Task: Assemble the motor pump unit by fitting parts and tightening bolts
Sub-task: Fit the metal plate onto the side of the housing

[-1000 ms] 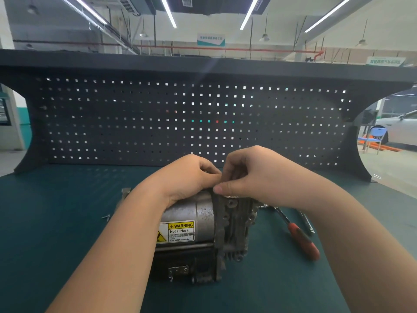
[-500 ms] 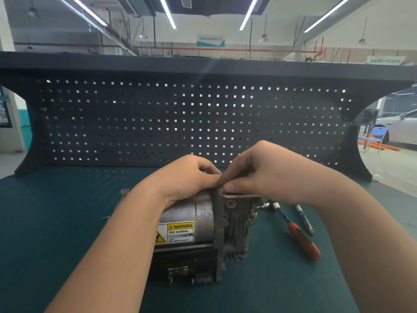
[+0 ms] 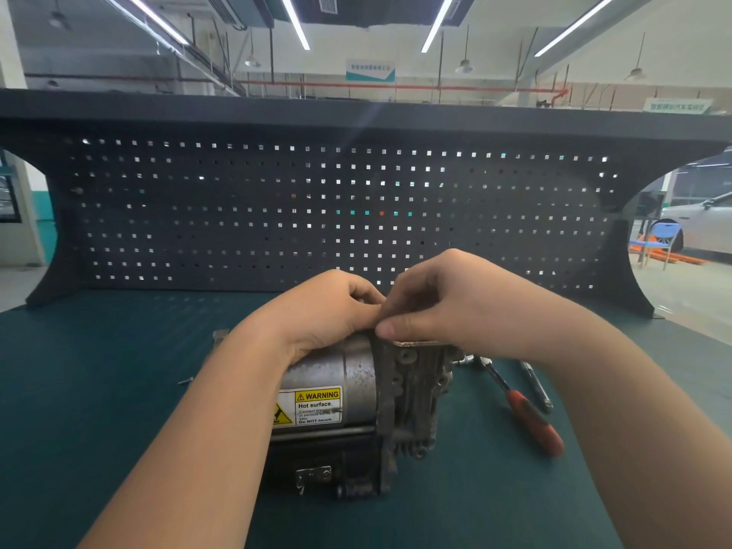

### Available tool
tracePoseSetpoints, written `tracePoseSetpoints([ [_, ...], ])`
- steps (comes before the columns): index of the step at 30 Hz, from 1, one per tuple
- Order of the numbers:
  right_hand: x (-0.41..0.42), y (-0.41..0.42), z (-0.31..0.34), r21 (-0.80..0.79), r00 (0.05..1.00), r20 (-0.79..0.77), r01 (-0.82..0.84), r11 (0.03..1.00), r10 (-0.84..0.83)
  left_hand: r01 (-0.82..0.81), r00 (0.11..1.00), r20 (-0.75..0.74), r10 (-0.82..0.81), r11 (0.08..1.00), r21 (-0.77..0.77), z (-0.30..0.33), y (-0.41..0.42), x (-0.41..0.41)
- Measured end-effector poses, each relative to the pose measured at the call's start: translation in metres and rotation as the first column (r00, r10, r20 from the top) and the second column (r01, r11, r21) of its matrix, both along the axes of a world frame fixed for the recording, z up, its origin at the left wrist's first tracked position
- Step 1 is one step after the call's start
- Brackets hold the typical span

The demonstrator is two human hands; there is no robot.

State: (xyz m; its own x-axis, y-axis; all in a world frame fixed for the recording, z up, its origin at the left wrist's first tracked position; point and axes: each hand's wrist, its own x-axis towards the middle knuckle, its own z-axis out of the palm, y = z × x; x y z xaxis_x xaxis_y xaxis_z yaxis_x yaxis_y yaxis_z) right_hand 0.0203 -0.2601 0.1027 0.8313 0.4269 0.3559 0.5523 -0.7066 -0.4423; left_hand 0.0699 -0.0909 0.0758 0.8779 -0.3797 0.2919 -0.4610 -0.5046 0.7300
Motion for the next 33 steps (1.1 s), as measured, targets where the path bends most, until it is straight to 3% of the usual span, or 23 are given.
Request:
tracePoseSetpoints([
  [10, -0.003, -0.001, 0.003, -0.005, 0.999, -0.026, 0.022, 1.000, -0.022, -0.016, 1.000, 0.007, 0.016, 1.000, -0.001, -0.001, 0.001, 0.004],
  [23, -0.003, 0.017, -0.007, -0.124, 0.987, 0.105, 0.136, 0.983, -0.123, 0.003, 1.000, -0.008, -0.003, 1.000, -0.019, -0.001, 0.002, 0.004],
  [33, -0.001, 0.012, -0.005, -0.127, 0.981, 0.128, 0.161, 0.979, -0.145, 0.026, 0.999, -0.023, -0.027, 0.999, -0.036, -0.002, 0.002, 0.005],
])
